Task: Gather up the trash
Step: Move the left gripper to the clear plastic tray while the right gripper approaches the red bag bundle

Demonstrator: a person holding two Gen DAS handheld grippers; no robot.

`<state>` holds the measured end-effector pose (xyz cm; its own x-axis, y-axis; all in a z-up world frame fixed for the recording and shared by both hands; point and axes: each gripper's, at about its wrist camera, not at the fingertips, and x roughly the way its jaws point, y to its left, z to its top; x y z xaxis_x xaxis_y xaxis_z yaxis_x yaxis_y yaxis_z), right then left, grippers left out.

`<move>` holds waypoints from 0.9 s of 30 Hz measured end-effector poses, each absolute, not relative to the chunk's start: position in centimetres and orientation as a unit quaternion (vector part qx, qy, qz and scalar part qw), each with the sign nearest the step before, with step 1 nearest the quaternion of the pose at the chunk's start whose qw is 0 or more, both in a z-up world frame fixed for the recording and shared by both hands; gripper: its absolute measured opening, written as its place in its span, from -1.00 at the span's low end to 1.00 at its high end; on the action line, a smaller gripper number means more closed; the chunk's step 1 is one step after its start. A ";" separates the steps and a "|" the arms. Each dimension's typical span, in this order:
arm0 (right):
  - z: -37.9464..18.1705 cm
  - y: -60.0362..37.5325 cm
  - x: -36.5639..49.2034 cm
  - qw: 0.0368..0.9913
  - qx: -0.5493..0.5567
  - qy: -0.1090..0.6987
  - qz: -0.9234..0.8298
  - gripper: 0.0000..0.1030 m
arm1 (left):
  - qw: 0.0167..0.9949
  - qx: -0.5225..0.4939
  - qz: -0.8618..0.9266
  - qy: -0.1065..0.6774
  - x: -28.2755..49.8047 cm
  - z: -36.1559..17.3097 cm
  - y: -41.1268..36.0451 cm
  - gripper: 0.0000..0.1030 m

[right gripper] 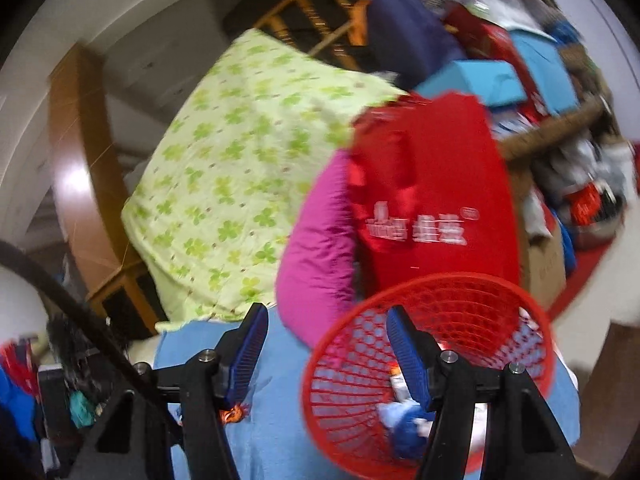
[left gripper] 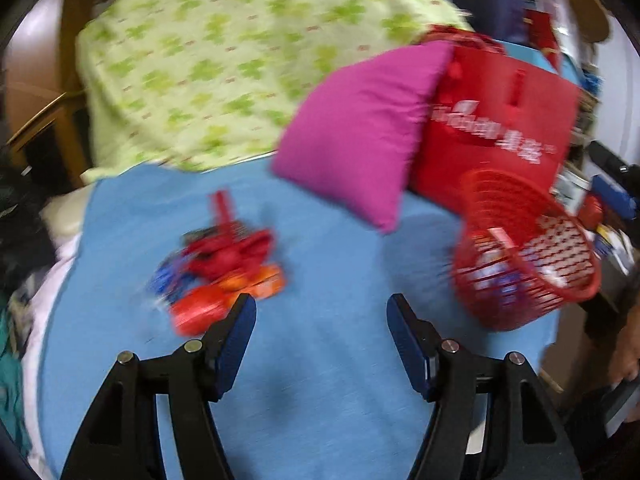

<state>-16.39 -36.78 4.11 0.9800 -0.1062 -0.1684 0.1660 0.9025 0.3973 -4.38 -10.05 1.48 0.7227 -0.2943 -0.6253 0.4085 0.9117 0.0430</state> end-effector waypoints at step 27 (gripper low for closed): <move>-3.8 -18.7 -0.5 0.961 0.089 0.261 -0.028 0.28 | 0.871 -0.071 0.040 0.484 3.2 -11.5 11.2 0.35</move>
<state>-0.53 -18.74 -3.84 0.8623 -0.0080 -0.5063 0.1010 0.9825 0.1564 3.23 11.21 -11.55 0.5279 0.0009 -0.8493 -0.1386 0.9867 -0.0850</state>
